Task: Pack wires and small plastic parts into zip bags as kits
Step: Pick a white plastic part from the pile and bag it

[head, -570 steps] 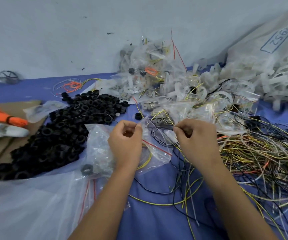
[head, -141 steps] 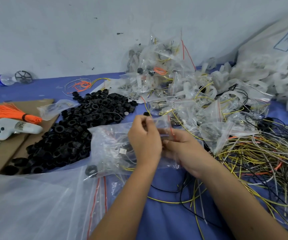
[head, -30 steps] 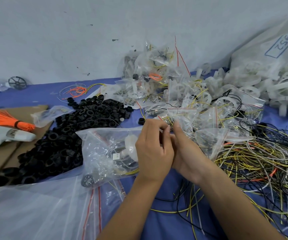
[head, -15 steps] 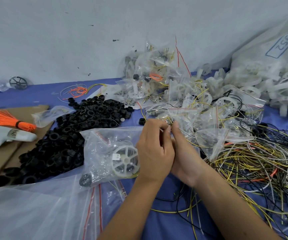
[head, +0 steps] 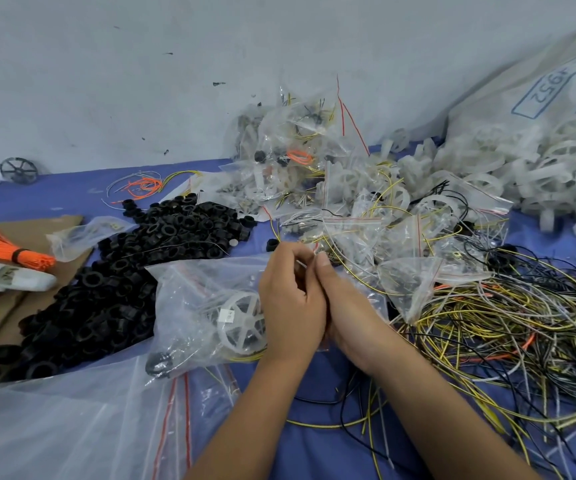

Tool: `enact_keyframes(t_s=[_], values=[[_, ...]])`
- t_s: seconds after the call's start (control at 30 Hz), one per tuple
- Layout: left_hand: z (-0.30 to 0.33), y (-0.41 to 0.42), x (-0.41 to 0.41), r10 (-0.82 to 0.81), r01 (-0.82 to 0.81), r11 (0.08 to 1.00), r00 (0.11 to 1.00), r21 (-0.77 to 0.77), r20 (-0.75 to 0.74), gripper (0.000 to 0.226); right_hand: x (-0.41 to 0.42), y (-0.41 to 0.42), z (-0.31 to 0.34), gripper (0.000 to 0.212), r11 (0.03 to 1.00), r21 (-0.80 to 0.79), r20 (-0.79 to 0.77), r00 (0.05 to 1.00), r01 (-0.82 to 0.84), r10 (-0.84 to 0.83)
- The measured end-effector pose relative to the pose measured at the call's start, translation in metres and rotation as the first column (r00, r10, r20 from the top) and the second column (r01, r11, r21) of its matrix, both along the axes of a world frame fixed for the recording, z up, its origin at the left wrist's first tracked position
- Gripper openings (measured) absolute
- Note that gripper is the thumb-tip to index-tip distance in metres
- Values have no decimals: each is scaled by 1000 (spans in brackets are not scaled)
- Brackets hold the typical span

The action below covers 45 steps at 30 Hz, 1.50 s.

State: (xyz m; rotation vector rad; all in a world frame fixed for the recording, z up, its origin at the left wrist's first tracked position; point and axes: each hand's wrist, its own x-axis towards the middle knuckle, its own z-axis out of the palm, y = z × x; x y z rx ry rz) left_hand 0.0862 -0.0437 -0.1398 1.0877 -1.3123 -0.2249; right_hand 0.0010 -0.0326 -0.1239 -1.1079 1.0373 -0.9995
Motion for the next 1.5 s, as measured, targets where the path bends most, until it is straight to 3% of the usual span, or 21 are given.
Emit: enact_keyframes(t_s=[0.07, 0.13, 0.27, 0.33, 0.4, 0.47, 0.53, 0.6, 0.7, 0.87, 0.93, 1.0, 1.07, 1.13, 1.17, 1.23, 1.3, 1.37, 1.43, 1.5], values=[[-2, -2, 0, -28, 28, 998, 1000, 47, -3, 20, -5, -3, 1, 54, 961, -262, -177, 975, 86, -135], [-4, -6, 1, -64, 65, 992, 998, 111, -13, 18, -12, -8, 1, 40, 857, -489, -274, 904, 162, -327], [-6, -13, 2, -63, 63, 986, 998, 152, 0, 18, -26, -32, 9, 28, 747, -576, -245, 802, 331, -544], [-7, -14, 3, -44, 40, 985, 999, 169, 17, 19, -38, -49, 15, 25, 631, -705, -340, 627, 323, -701], [-8, -14, 3, -38, 33, 982, 999, 187, 25, 19, -51, -71, 20, 25, 554, -817, -479, 346, 160, -807], [-8, -14, 4, -37, 31, 980, 999, 195, 28, 19, -60, -92, 23, 43, 683, -730, -673, 196, -22, -713], [-8, -14, 4, -31, 23, 979, 999, 201, 33, 19, -59, -106, 21, 58, 847, -515, -856, 121, -134, -502], [-8, -15, 3, -22, 16, 978, 999, 208, 31, 18, -50, -110, 9, 67, 906, -356, -934, 67, -228, -351], [-8, -16, 2, -14, 7, 979, 999, 204, 31, 19, -35, -105, -7, 72, 899, -343, -939, 96, -273, -329], [-7, -16, 1, -14, 6, 978, 999, 207, 35, 21, -40, -102, 4, 62, 878, -340, -940, 152, -337, -306], [-8, -16, 2, -20, 12, 977, 999, 212, 34, 22, -46, -103, 17, 53, 877, -370, -923, 233, -308, -307], [-8, -17, 2, -30, 22, 974, 999, 224, 34, 22, -55, -106, 30, 48, 819, -536, -831, 295, -201, -472], [-8, -17, 2, -40, 31, 972, 999, 234, 35, 22, -66, -113, 39, 49, 689, -720, -682, 275, -87, -678], [-8, -17, 2, -47, 39, 970, 998, 239, 29, 22, -79, -124, 44, 43, 592, -805, -563, 264, 40, -783], [-8, -17, 2, -52, 46, 969, 998, 242, 20, 23, -87, -132, 45, 37, 603, -794, -575, 227, 77, -786], [-8, -17, 2, -60, 57, 967, 998, 250, 5, 25, -100, -146, 43, 32, 727, -672, -715, 133, 138, -686], [-9, -18, 2, -61, 59, 965, 998, 257, -1, 26, -109, -153, 39, 39, 859, -481, -847, 160, 175, -507], [-9, -18, 2, -60, 59, 965, 998, 255, -3, 27, -113, -156, 35, 41, 903, -401, -890, 168, 152, -424], [-9, -18, 2, -62, 61, 966, 998, 253, -5, 28, -113, -157, 32, 37, 881, -443, -852, 228, 163, -471], [-9, -18, 2, -58, 56, 967, 998, 248, -1, 27, -112, -156, 34, 36, 871, -439, -779, 390, 219, -491]])
